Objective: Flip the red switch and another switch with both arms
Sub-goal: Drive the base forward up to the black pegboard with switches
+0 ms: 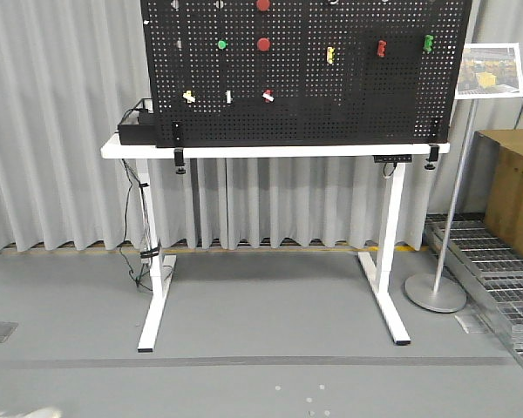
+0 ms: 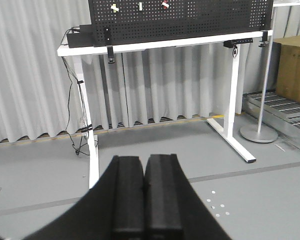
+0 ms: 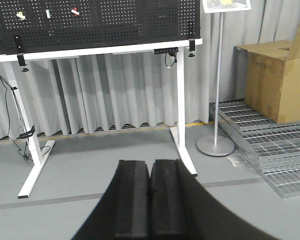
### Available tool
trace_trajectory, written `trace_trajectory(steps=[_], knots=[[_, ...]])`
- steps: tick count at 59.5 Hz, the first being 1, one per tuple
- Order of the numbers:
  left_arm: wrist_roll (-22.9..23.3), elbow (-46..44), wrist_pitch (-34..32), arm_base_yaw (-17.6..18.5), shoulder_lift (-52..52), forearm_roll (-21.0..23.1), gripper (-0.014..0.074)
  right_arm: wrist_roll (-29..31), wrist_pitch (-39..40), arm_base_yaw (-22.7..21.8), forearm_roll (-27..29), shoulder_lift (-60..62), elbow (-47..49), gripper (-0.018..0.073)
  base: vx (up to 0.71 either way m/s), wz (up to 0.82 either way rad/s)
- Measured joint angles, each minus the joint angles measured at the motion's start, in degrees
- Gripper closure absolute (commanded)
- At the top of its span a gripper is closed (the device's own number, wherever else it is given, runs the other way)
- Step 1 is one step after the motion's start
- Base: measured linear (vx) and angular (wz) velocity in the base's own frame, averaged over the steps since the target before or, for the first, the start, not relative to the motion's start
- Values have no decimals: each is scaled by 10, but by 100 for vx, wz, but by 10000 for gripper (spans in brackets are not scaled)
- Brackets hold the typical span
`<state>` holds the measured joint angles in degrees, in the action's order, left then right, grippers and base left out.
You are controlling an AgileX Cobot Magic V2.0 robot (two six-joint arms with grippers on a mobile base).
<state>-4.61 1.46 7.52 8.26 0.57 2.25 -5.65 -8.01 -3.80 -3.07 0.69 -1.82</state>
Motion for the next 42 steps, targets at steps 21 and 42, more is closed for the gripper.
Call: trace_trajectory(steps=[21,42], knots=[[0,0,0,0,0,0,594,0,-1,0,0,0,0,566,0,0],[0,0,0,0,0,0,594,0,-1,0,0,0,0,566,1,-1]])
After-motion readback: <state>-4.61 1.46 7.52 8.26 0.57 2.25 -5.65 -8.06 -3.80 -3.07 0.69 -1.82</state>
